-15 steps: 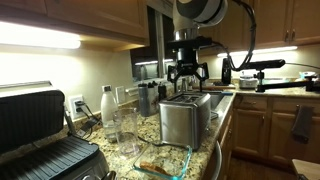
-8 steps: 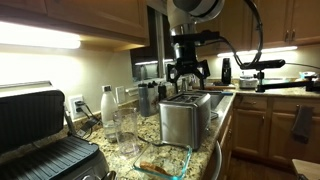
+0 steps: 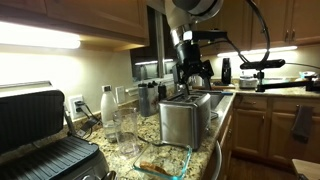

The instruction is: Put the slices of bread in the toaster

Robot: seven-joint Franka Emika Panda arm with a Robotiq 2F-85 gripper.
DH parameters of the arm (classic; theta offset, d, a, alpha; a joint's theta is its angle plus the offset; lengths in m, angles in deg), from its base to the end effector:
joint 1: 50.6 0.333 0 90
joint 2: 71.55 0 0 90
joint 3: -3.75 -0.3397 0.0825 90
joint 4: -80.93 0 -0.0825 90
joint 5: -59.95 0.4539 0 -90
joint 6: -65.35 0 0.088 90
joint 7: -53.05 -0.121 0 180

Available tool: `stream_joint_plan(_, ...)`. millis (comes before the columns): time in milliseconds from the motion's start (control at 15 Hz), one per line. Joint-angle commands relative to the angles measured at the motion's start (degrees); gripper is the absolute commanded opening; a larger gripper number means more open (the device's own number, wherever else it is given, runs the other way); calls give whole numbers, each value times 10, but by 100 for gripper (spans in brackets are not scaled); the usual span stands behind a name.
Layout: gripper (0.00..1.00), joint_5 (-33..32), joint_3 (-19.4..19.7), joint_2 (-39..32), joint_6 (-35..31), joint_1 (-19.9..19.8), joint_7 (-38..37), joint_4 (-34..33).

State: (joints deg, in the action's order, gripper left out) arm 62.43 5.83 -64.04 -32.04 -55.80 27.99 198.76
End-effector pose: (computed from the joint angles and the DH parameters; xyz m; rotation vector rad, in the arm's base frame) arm 0.5465 -0.0655 0.4628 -2.9823 0.8803 0.3596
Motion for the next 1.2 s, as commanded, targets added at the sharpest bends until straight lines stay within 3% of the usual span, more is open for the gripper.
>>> stream_joint_plan(0,100,-12,2,-2,21,5,65,0)
stream_joint_plan(1133,100,-20,-38,-108,15,60,232,-60)
